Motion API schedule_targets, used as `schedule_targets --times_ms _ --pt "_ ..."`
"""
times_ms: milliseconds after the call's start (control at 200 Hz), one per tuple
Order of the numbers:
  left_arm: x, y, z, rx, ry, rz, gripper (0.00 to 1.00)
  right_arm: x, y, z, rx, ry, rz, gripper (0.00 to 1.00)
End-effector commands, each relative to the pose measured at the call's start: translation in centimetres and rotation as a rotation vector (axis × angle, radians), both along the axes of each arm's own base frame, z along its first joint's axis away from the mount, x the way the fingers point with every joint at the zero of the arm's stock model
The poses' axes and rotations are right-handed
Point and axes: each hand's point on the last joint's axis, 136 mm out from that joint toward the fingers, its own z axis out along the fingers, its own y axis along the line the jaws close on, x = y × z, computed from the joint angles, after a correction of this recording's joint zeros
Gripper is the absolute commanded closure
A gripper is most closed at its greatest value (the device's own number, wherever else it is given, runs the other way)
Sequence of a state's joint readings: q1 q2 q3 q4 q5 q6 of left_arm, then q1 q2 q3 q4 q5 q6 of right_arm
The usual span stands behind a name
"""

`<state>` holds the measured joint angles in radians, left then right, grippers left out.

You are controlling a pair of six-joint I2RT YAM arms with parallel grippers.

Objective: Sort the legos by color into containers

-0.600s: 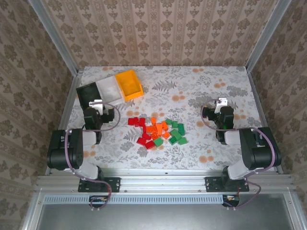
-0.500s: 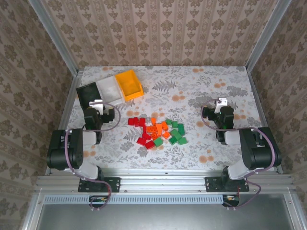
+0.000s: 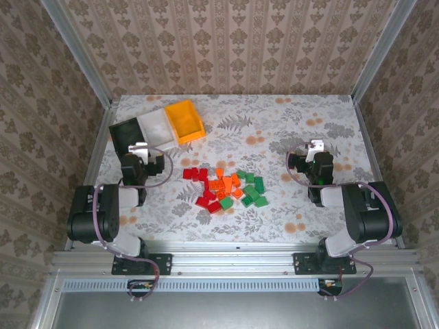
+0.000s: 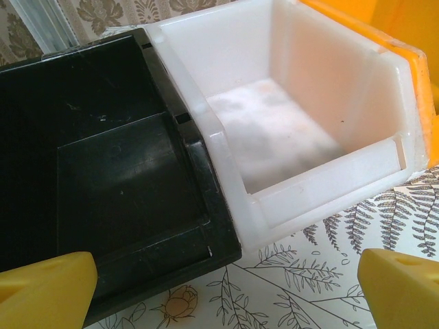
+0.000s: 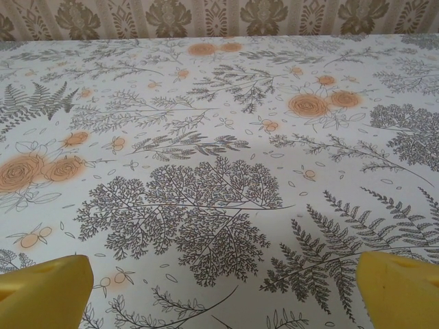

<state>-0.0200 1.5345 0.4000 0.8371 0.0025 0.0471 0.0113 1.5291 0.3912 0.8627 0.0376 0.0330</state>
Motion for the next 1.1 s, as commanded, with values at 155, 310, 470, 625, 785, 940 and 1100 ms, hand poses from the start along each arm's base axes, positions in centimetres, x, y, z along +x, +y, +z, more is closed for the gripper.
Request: schedule_targets --times_ms 155,310,470,625,785,940,1100 --pt "0.3 -0.1 0.5 0.018 -0.014 -0.006 0.0 0.4 0.0 0.5 -0.012 -0.008 -0.005 0.0" --pt "0.3 -0.1 0.5 0.018 -0.013 -0.005 0.0 0.4 0.0 0.5 -0.011 -0.008 -0.005 0.0" --pt "0.3 -0.1 0.5 0.018 -0.014 -0.005 0.0 0.5 0.0 0.5 -0.012 -0.009 -0.006 0.0" --pt "0.3 0.2 0.5 0.002 -0.01 -0.001 0.0 0.4 -0.1 0.5 -0.004 -0.008 -0.004 0.0" --pt "0.3 0.3 0.5 -0.008 -0.011 -0.004 0.0 0.5 -0.2 0.5 -0.004 -0.008 -0.008 0.0" --pt "0.9 -0.1 3.5 0.031 0.026 0.004 0.0 0.2 -2.1 2.4 -0.004 -0.001 -0.131 0.0" --pt "0.5 0.1 12.8 0.062 -0.009 0.088 0.0 0.0 -1.1 9.3 -0.039 0.008 -0.14 0.0"
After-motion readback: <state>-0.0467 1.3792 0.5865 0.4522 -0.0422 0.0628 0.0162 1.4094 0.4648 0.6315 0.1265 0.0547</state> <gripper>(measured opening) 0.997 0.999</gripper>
